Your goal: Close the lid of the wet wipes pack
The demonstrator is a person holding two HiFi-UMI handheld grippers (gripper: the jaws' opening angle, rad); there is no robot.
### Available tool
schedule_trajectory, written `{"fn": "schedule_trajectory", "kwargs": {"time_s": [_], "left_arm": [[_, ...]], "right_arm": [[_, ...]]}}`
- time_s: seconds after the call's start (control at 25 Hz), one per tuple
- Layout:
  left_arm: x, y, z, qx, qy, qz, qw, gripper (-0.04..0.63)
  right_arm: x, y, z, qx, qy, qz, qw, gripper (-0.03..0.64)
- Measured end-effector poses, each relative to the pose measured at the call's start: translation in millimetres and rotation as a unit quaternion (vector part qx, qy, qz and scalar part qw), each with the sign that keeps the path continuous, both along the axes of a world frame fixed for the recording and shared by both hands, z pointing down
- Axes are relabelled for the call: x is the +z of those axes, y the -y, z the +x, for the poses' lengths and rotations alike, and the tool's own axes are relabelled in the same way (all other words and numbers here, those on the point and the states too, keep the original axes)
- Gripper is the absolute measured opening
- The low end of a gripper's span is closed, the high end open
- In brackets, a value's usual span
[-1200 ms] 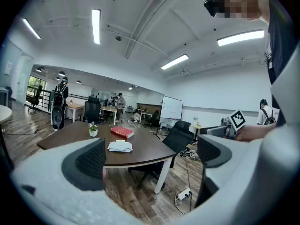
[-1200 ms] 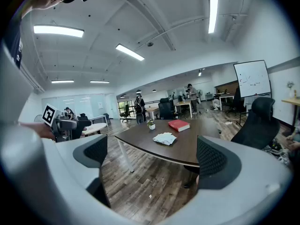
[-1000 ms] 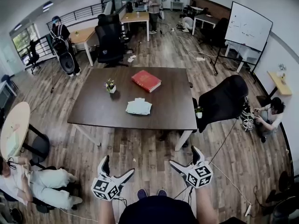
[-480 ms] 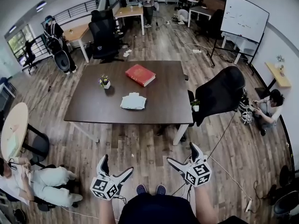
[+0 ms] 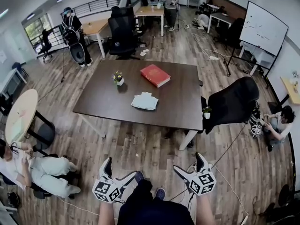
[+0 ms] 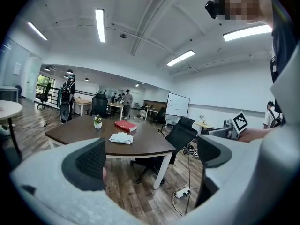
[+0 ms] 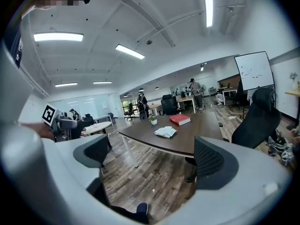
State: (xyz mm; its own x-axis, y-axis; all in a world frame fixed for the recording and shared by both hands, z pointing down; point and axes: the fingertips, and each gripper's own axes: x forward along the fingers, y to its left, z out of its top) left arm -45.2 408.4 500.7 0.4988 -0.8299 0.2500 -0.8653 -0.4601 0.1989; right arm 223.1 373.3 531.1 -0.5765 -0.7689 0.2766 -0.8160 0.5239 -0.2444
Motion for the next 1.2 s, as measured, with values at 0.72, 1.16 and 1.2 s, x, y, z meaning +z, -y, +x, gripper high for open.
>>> {"fn": "schedule_trajectory", "kwargs": {"time_s": [0.72,1.16,1.2], "left_arm": [[8.6,95.5,-2.6,0.022,-0.025,0.025,0.9991,0.597],[10.0,170.2,-22.0,0.020,-0.038,0.022,0.9988,0.595],[10.2,177.2,-25.1,0.020,-0.037,0.020,0.9989,0.595]], "right_arm": [[2.3,74.1,-6.2,0.009,-0.005,0.010,1.000,0.566],[-4.1,155.0,-32.5,-0.003,-0.008,0.004,1.000,0.554],[-4.9,162.7,-36.8,-0.005,-0.008,0.004,1.000,0.554]]}}
